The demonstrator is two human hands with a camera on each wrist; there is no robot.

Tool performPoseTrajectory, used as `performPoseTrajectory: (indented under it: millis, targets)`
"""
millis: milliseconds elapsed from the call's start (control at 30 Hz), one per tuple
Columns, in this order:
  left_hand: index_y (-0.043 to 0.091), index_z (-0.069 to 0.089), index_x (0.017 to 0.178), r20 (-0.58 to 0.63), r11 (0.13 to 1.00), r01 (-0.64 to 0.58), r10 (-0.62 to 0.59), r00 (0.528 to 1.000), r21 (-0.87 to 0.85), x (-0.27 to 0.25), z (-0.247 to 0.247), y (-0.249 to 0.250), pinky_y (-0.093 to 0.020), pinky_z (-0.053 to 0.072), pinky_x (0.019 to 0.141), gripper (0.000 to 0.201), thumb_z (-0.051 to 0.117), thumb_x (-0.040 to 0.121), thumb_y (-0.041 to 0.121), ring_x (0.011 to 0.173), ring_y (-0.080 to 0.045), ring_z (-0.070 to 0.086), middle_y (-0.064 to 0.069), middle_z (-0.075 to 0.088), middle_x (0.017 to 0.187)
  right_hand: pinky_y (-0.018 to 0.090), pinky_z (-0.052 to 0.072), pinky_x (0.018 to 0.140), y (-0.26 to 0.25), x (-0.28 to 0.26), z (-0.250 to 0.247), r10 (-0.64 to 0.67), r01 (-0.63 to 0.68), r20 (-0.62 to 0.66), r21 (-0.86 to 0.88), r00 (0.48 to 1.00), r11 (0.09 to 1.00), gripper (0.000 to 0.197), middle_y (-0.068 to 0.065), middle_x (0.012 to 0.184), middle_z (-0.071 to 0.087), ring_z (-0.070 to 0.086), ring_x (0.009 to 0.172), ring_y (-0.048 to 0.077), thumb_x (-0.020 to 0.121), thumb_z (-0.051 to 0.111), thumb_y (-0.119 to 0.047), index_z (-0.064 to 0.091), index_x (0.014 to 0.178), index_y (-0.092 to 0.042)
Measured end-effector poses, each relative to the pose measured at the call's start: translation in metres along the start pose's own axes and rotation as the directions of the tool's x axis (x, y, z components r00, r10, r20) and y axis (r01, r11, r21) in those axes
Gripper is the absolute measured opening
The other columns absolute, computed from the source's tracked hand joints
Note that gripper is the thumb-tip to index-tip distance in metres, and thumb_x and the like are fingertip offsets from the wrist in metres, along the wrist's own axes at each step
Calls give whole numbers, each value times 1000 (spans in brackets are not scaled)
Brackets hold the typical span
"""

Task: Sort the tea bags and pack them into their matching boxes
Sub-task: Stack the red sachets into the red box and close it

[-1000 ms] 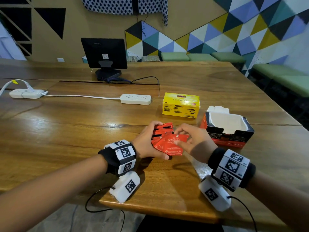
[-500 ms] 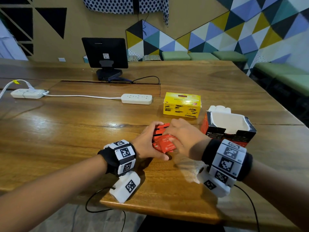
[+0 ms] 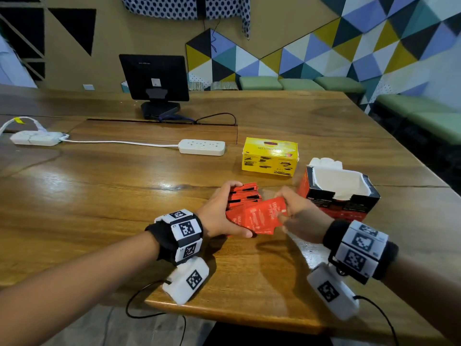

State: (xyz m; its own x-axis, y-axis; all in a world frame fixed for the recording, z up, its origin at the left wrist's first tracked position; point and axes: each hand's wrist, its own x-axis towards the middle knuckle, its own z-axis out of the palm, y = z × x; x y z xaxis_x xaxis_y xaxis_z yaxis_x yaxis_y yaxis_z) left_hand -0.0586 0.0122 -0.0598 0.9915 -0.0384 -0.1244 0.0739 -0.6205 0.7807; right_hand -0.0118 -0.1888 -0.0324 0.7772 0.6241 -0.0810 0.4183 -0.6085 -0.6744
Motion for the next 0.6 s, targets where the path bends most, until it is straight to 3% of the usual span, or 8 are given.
performPoseTrajectory:
  millis: [67,133,233,367,467,533,600]
  targets:
    - [46,21,124,-4,1000,3,-3,1000,6,0,1,1,-45,44,102,108,79,33,55,120,-15,46,4,40,132,31,45,64,1,0,13,9,-6,35,-94,999,996,12,2,86,53,51,73,16,90,48,-7,44,100,-14]
    - [43,21,126,5,1000,7,-7,1000,10,-1,1,2,-45,47,99,109,80,35,52,119,-16,48,3,41,132,29,43,77,-2,4,24,36,-17,91,-202,995,979,25,-2,90,49,49,84,15,90,50,-11,45,114,-11]
    - [37,21,129,6,1000,9,-9,1000,22,-1,1,3,-45,48,98,103,86,50,33,117,-17,48,1,41,131,29,42,82,-10,10,29,112,-53,178,-308,978,950,32,-3,92,48,49,91,18,90,51,-20,41,119,-13]
    - [30,22,132,-11,999,-22,23,1000,37,-1,1,4,-43,47,99,96,84,60,19,119,-16,47,2,40,132,37,46,95,-10,14,28,139,-96,138,-279,981,956,61,3,117,51,52,109,21,76,68,-29,36,126,-15]
    - [28,22,133,-5,997,-50,51,999,55,-1,0,5,-40,48,98,94,83,62,17,117,-15,47,6,41,127,34,52,81,-15,14,24,162,-150,60,-171,985,974,58,-1,102,52,56,91,18,69,75,-24,35,111,-19]
    - [27,22,133,3,994,-82,83,997,77,-1,0,8,-35,47,96,92,82,64,15,115,-13,47,9,39,122,33,54,68,-18,13,21,152,-148,32,-101,988,984,47,-1,89,54,57,72,15,71,74,-19,38,102,-19]
    - [26,23,134,1,988,-117,118,993,102,0,-1,12,-31,46,95,90,80,65,13,113,-11,46,8,38,122,32,55,63,-20,13,19,140,-140,8,5,990,990,37,-2,80,56,59,64,15,75,72,-17,43,98,-17]
